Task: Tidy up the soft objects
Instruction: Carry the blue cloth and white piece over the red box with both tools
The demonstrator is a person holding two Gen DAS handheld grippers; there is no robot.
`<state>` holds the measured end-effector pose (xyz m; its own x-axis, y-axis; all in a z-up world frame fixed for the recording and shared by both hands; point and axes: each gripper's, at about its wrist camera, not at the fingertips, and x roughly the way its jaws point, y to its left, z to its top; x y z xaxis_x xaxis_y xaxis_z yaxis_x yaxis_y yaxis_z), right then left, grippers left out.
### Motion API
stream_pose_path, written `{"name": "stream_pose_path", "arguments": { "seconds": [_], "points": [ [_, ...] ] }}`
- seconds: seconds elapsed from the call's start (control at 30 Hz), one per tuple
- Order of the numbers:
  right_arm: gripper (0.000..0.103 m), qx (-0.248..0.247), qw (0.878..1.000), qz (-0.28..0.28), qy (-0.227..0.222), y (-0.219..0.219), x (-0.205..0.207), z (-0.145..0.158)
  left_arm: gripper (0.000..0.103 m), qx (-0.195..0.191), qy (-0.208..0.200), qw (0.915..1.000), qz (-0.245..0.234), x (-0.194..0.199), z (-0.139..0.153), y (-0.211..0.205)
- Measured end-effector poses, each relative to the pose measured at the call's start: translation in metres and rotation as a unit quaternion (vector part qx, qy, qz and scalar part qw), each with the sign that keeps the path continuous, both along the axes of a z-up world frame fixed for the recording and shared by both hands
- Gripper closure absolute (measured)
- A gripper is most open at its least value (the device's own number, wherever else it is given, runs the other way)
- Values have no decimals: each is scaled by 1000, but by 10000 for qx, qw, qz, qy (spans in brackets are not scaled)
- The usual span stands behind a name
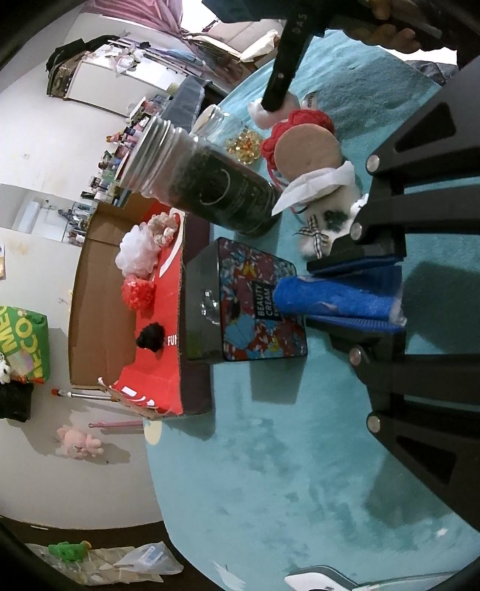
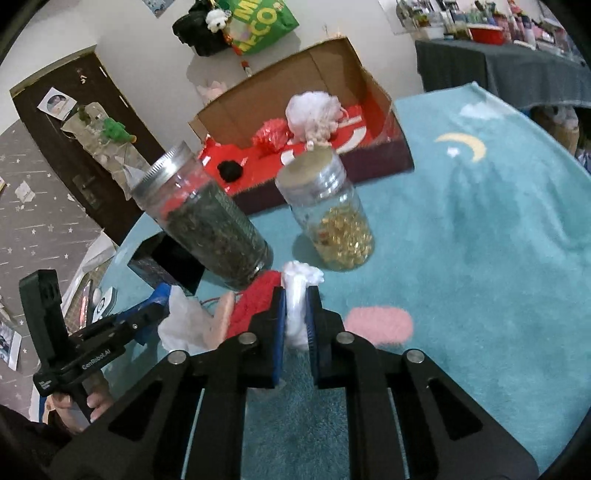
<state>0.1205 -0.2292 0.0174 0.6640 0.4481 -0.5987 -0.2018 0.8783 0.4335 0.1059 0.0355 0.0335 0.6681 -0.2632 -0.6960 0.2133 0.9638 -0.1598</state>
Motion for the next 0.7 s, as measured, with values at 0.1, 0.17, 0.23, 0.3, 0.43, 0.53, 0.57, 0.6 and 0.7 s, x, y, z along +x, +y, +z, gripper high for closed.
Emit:
{"name": "stream_pose_path", "arguments": {
  "seconds": [0.1, 0.17, 0.23, 0.3, 0.43, 0.53, 0.57, 0.6, 0.7],
  "points": [
    [93, -17, 10000, 56, -71, 2, -2, 5, 80, 6, -10, 10000, 1, 0, 0, 0],
    [93, -51, 9999, 80, -112, 2, -2, 7, 80, 0, -9, 10000, 1, 0, 0, 0],
    [93, -67, 9998, 117, -114, 3, -2, 7, 80, 5, -9, 10000, 4, 0, 0, -1],
    [93, -80, 9998, 141, -85, 4, 0, 6, 80, 7, -11, 10000, 2, 0, 0, 0],
    [93, -22, 9999, 136, -25, 2, 1, 2, 80, 14, -5, 10000, -3, -1, 1, 0],
    [93, 12, 9999, 125, 20, -1, 1, -1, 80, 19, -11, 10000, -18, -3, 2, 1],
    [93, 29, 9999, 117, 37, -2, 1, -2, 80, 16, -10, 10000, -22, -3, 2, 2],
    [93, 43, 9999, 121, 55, -2, 1, -3, 80, 12, -3, 10000, -24, -3, 2, 3],
    [93, 43, 9999, 115, 79, -4, 1, -4, 80, 31, 12, 10000, -4, -6, 1, 6]
  ]
}}
